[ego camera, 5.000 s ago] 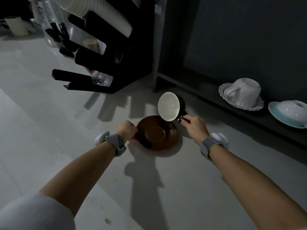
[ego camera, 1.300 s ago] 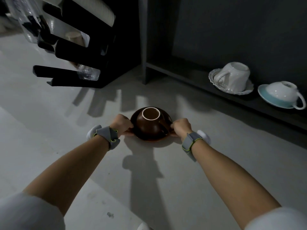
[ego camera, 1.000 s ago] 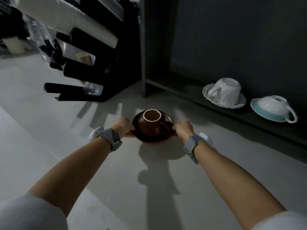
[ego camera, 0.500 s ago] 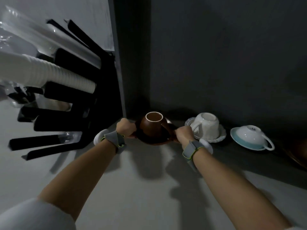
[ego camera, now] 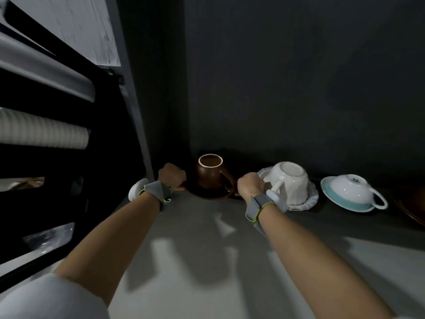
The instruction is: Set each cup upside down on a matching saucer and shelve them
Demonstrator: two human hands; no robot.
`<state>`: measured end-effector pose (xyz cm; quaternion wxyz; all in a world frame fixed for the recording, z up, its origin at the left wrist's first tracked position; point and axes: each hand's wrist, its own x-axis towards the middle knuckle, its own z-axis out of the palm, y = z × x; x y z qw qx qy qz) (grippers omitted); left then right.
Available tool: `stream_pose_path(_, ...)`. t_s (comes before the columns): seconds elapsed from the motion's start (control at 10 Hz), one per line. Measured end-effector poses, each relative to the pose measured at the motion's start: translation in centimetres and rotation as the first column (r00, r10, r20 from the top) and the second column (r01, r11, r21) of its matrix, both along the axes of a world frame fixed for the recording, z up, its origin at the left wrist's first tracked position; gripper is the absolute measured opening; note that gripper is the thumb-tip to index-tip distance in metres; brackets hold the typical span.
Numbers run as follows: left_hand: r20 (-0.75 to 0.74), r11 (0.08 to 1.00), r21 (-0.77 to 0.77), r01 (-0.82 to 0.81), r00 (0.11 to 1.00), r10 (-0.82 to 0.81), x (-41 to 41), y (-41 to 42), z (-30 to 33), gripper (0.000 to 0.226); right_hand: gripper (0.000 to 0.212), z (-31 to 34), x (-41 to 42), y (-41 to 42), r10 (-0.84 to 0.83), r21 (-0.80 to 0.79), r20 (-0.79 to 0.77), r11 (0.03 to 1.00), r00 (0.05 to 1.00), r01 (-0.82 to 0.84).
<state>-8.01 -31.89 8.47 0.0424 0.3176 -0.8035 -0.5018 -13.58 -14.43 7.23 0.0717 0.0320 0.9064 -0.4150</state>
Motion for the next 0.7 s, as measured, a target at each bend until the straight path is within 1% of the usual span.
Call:
stream_pose_path(0.2,-0.004,0.999,-0.045,0.024,1.000,-0.024,-1.6,-0.7,-0.4,0.038,0.040,-0.1,-0.7,-0.4,-0.018,-0.002,0.003,1.000,1.000,0.018)
stream_pose_path(0.3,-0.009,0.994,-0.108,0.022,1.000,-0.023,-1.9,-0.7,-0.5,0.035,0.040,0.0,-0.7,-0.6,-0.034,-0.010,0.011,0.999,0.999,0.034)
stream_pose_path(0.4,-0.009,0.987,-0.158,0.035,0.999,-0.037,-2.0,-0.6,-0.6,0.030,0.036,0.0,-0.6,-0.6,-0.046,-0.023,0.019,0.999,0.999,0.047)
stream_pose_path(0.5,0.005,0.985,-0.166,0.045,0.999,-0.044,-1.8,-0.6,-0.2,0.015,0.013,0.2,-0.2,-0.5,-0.042,-0.049,0.036,0.998,0.998,0.044)
stream_pose_path(0.6,-0.002,0.985,-0.166,0.044,0.999,-0.045,-1.0,-0.8,0.1,0.034,0.017,1.0,0.3,-0.2,-0.013,-0.076,0.084,0.997,0.996,0.019)
stream_pose_path(0.7,0.004,0.989,-0.135,0.059,0.998,-0.059,-0.3,-0.8,1.2,0.035,0.030,2.3,0.6,-0.1,-0.022,-0.057,0.162,0.998,0.987,0.031)
